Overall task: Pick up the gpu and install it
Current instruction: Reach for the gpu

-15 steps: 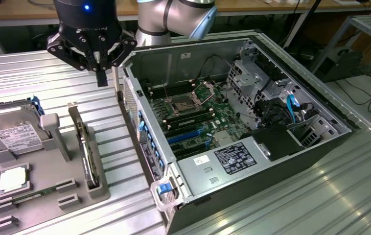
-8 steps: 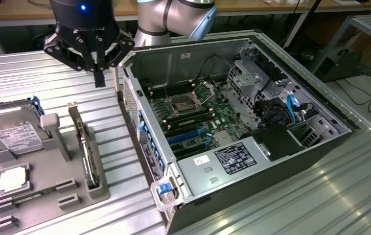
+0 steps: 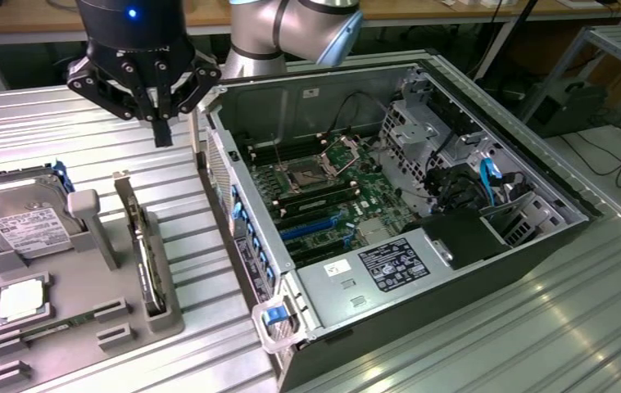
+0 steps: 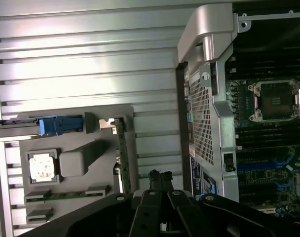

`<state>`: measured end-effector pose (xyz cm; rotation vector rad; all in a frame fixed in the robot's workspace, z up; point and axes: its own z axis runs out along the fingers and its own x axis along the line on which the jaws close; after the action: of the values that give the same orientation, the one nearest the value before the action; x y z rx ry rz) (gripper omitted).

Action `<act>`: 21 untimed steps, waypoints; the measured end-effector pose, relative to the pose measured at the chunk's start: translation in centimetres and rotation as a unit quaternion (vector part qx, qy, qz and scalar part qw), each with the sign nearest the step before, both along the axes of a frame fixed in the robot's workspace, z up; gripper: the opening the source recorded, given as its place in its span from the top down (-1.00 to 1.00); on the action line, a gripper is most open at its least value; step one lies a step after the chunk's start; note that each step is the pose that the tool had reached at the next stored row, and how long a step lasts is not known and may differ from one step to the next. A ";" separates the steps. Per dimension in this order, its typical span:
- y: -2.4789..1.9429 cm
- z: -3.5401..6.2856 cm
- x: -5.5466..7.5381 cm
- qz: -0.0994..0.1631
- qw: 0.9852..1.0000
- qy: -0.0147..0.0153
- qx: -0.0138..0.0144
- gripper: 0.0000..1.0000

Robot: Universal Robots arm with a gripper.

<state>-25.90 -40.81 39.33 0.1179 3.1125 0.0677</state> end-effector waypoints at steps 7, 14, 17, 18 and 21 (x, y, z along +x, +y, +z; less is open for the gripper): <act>-0.10 0.00 -0.4 0.000 1.000 0.000 0.000 0.79; -0.25 0.00 -1.0 0.000 1.000 0.000 0.000 0.79; -0.28 0.00 -1.2 0.000 1.000 0.000 0.000 0.79; -0.29 0.00 -1.3 0.000 1.000 0.000 0.000 0.79; -0.30 0.00 -1.5 0.000 1.000 0.000 0.000 0.79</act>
<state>-27.37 -41.11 39.33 0.1180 3.1125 0.0677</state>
